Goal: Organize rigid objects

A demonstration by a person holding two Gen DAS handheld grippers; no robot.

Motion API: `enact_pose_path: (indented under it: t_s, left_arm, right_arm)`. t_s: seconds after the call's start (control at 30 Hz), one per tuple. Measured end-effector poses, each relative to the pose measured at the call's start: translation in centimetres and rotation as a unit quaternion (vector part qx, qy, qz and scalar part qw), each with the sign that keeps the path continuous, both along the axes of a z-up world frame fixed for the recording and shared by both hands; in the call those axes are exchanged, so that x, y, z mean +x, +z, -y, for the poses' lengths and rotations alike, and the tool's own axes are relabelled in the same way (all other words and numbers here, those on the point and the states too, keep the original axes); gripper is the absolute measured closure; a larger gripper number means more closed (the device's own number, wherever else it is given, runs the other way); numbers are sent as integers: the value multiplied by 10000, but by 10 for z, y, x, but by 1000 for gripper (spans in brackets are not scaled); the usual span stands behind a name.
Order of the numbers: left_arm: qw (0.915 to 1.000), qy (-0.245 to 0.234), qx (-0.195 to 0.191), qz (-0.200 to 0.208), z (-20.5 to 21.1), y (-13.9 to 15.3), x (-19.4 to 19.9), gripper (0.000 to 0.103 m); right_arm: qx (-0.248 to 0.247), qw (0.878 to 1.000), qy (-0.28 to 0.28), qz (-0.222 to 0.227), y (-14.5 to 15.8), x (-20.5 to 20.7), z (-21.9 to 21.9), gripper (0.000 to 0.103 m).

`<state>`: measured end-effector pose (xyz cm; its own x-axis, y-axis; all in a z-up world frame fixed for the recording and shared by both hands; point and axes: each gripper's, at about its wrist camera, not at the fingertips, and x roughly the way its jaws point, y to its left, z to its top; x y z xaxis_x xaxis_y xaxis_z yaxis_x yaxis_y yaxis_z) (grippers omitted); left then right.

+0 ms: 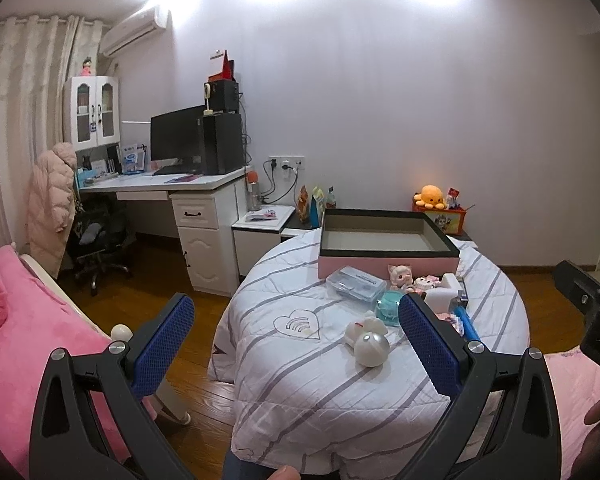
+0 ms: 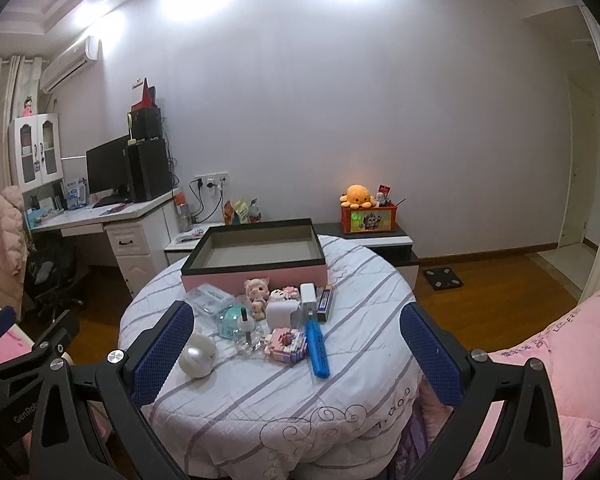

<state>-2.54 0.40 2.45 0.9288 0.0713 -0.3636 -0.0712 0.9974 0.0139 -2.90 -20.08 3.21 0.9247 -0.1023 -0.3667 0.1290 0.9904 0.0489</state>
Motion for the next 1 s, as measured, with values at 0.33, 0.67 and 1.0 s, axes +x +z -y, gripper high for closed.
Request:
enact_pose_path:
  t_s: [0.33,0.67,1.0]
  left_arm:
    - [10000,-26,27,73,2,4,-5,0]
    - [10000,-24,8,84,3,6,-5,0]
    - [9999,-13,-1,104,2,8,-6,0]
  right_arm:
    - [-102,9999,52,82,10,-3,-5,0]
    - [-122,9999,49,97,12,-3,-6,0]
    - [-132,9999,48,82,15,-2,-6,0]
